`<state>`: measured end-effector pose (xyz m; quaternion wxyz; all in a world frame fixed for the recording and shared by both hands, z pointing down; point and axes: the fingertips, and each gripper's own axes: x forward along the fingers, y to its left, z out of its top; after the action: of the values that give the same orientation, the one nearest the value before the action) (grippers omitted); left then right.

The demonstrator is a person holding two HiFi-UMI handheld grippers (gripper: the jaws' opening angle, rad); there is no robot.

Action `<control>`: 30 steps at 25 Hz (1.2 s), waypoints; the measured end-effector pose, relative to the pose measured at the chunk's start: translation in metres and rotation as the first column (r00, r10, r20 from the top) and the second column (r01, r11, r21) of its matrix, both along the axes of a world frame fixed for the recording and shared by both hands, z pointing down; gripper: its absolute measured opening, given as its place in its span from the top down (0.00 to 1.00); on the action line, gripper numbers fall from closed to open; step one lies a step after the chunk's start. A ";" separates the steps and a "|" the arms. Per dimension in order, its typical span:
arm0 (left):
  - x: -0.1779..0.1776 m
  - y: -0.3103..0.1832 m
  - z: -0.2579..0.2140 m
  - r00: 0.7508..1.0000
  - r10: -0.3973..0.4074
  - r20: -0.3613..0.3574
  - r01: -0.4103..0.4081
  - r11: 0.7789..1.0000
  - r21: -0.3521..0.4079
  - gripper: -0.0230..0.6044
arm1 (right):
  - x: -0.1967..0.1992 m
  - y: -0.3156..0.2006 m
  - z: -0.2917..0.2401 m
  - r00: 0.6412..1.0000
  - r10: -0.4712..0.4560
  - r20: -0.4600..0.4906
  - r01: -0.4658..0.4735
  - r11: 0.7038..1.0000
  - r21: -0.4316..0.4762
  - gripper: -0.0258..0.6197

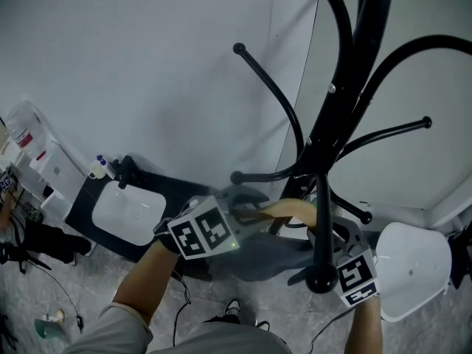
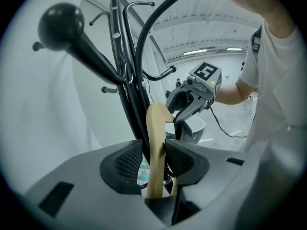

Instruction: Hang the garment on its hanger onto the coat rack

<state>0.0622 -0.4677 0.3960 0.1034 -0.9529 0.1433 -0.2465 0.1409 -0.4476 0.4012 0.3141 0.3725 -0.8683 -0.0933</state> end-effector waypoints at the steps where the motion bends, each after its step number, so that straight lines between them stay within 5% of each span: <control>1: -0.003 0.002 -0.004 1.000 -0.012 -0.004 0.012 1.000 0.013 0.74 | 0.002 0.004 -0.004 1.000 -0.003 -0.002 0.003 1.000 0.016 0.80; 5: -0.013 0.018 -0.020 0.996 -0.085 -0.009 0.086 0.993 0.076 0.75 | -0.005 0.027 -0.017 0.999 -0.048 -0.002 0.048 0.997 0.063 0.80; 7: -0.011 0.034 -0.026 0.994 -0.112 -0.015 0.113 0.989 0.100 0.82 | -0.011 0.040 -0.021 0.996 -0.069 0.050 0.066 0.996 0.058 0.83; 10: 0.007 0.064 -0.036 0.988 -0.123 -0.090 0.128 0.991 0.049 0.94 | -0.014 0.057 -0.024 0.978 -0.065 0.199 0.066 0.998 0.002 0.90; 16: 0.046 0.111 -0.022 0.965 -0.182 -0.188 0.160 0.979 -0.127 0.96 | -0.004 0.080 -0.024 0.930 -0.023 0.367 0.060 0.994 -0.091 0.94; 30: 0.061 0.134 -0.027 0.945 -0.237 -0.224 0.200 0.964 -0.175 0.96 | -0.005 0.095 -0.033 0.898 -0.076 0.433 0.127 0.988 -0.089 0.94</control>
<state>0.1231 -0.3333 0.3686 -0.0148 -0.9591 0.2411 -0.1479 0.1357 -0.3523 0.3685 0.1316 0.3194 -0.9381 0.0243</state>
